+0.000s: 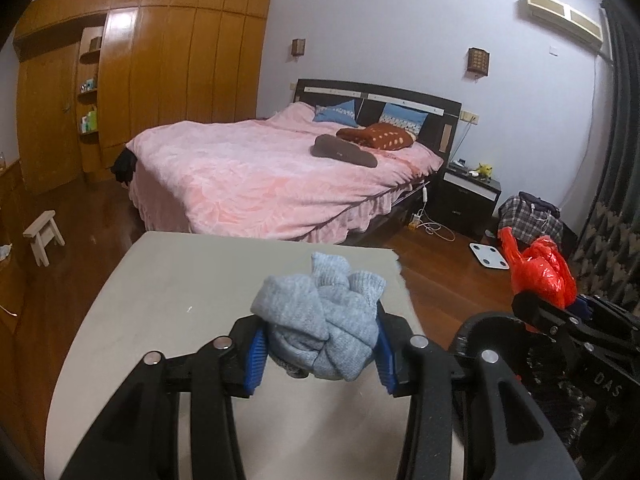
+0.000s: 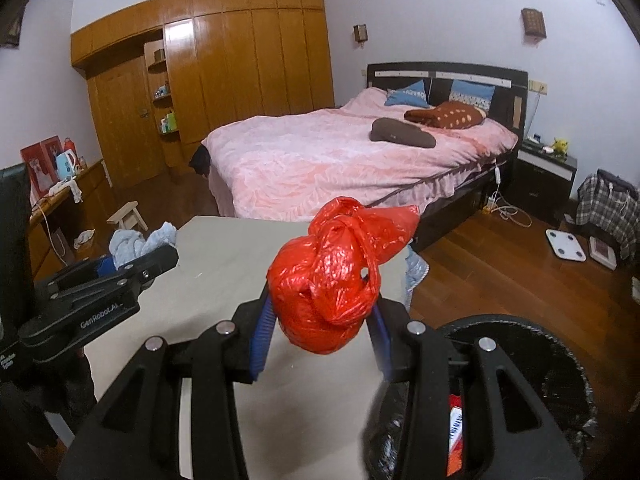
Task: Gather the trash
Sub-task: 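Carry the red bag and grey cloth over the bin with both tools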
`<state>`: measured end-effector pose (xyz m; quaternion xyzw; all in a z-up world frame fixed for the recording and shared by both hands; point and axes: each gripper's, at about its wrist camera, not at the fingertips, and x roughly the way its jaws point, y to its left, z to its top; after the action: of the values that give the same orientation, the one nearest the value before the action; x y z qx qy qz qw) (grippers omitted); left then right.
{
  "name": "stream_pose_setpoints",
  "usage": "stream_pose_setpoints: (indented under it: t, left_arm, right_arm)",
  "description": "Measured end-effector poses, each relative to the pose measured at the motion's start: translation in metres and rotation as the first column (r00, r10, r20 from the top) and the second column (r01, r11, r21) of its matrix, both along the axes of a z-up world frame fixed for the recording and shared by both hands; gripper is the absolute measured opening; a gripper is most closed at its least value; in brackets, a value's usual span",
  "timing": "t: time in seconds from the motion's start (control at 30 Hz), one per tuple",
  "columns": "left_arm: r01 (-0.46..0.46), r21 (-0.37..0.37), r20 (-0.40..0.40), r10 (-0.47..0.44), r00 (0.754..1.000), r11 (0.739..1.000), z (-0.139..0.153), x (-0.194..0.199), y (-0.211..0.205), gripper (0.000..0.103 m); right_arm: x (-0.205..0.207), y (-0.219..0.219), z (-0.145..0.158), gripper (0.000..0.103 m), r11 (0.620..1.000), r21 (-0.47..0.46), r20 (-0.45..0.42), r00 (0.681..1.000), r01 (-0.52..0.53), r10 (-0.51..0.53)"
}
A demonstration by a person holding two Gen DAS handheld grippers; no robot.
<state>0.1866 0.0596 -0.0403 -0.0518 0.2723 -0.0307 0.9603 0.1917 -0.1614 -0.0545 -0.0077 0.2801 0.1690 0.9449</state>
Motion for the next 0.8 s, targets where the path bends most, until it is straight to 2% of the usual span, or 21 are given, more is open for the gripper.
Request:
stream_pose_setpoints:
  t: [0.47,0.8]
  left_arm:
    - [0.032,0.031,0.067,-0.034,0.997,0.999,0.027,-0.046,-0.033,0.044]
    - [0.142,0.04,0.085,-0.145,0.986,0.989,0.032,-0.066,-0.094,0.044]
  right_arm:
    - [-0.058,-0.042,0.027,0.041,0.999,0.021,0.066,0.997,0.048,-0.05]
    - [-0.091,-0.088,0.026,0.041,0.989,0.022,0.083,0.985,0.148,-0.149]
